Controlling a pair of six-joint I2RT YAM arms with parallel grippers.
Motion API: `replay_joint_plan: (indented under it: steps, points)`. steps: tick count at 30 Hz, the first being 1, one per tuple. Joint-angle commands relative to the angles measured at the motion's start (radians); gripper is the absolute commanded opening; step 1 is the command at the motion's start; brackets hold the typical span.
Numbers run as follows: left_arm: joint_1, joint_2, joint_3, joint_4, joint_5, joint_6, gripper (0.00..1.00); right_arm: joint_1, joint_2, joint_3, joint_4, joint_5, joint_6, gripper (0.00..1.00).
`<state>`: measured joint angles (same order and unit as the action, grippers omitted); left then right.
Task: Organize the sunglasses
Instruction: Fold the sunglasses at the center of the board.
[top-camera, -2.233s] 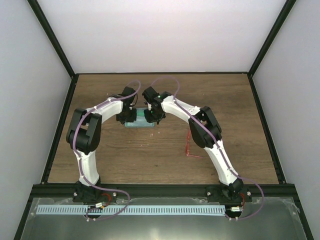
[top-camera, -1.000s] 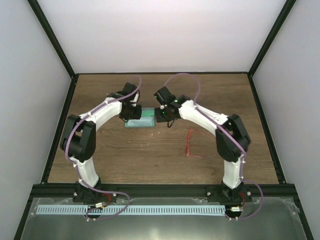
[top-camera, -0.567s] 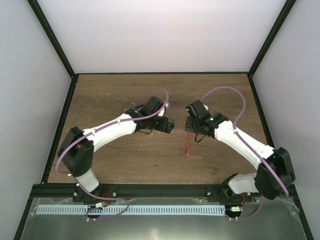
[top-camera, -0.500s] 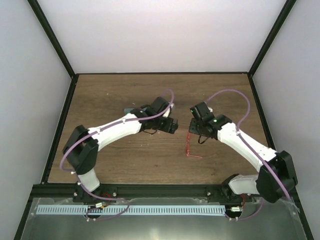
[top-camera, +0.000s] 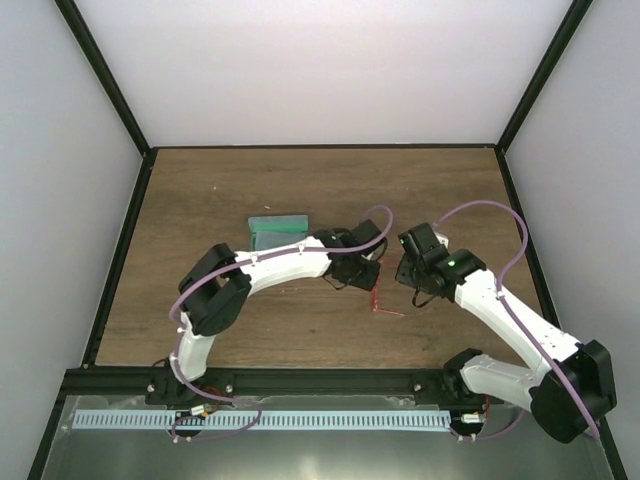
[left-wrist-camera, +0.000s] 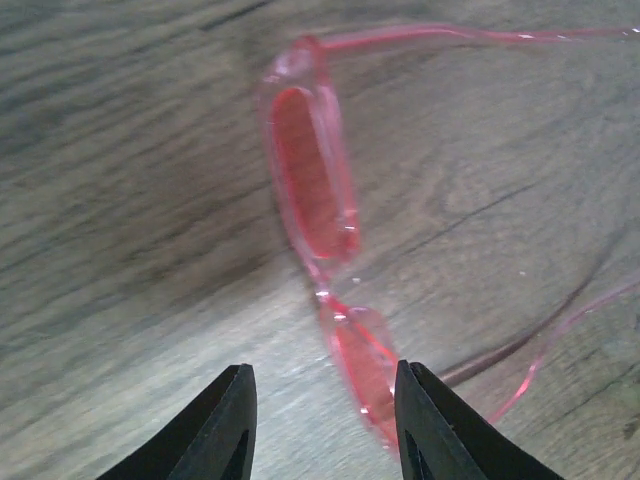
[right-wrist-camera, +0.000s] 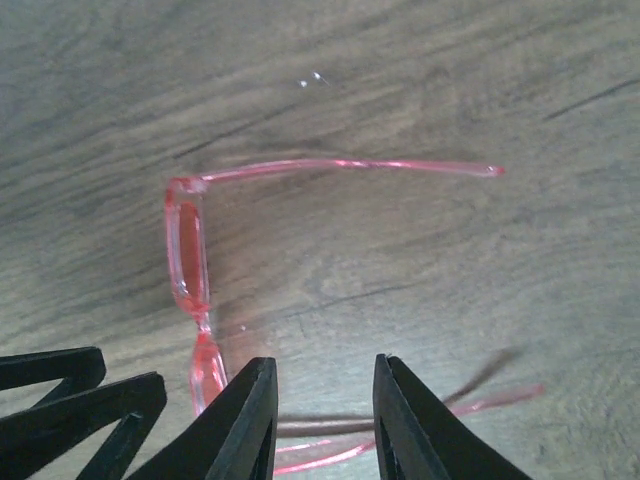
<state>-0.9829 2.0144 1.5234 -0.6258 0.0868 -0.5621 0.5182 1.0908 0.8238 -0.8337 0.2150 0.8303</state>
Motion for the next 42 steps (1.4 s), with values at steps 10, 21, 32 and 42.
replay_joint_plan:
  steps: [10,21,32,42]
  points:
    - [-0.038,0.131,0.158,-0.081,-0.011,-0.018,0.38,-0.012,-0.115,-0.032,-0.071,0.029,0.012,0.27]
    - [-0.037,0.204,0.203,-0.132,-0.095,-0.003,0.32,-0.014,-0.078,-0.011,-0.047,0.015,-0.029,0.27]
    - [-0.006,0.207,0.194,-0.167,-0.170,0.025,0.30,-0.128,0.070,-0.001,0.052,-0.099,-0.121,0.28]
    - [0.002,0.202,0.175,-0.142,-0.139,0.042,0.27,-0.218,0.344,0.139,0.217,-0.183,-0.284,0.42]
